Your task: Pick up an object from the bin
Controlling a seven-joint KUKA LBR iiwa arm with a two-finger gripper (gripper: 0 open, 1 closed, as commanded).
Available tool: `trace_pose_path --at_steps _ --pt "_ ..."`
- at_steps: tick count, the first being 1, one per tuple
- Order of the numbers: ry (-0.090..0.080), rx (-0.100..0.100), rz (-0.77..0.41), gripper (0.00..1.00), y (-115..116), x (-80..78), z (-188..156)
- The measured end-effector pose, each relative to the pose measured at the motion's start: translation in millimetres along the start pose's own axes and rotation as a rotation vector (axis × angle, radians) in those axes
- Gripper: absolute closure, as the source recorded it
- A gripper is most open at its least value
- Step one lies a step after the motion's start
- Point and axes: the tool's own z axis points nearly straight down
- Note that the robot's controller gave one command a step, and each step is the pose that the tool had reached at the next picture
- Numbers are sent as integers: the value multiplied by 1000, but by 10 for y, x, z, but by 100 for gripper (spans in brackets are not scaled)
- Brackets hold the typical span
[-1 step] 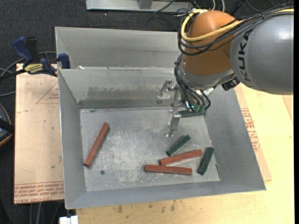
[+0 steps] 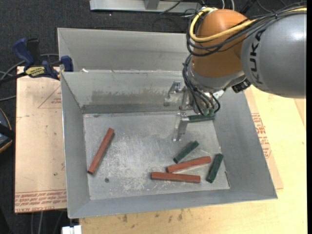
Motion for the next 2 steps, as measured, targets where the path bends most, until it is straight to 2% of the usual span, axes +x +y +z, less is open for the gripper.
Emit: trace_pose_path --at_steps 1,2 --pt "-5 0 -67 0 -263 76 478" --pt "0 0 -204 0 -631 108 879"
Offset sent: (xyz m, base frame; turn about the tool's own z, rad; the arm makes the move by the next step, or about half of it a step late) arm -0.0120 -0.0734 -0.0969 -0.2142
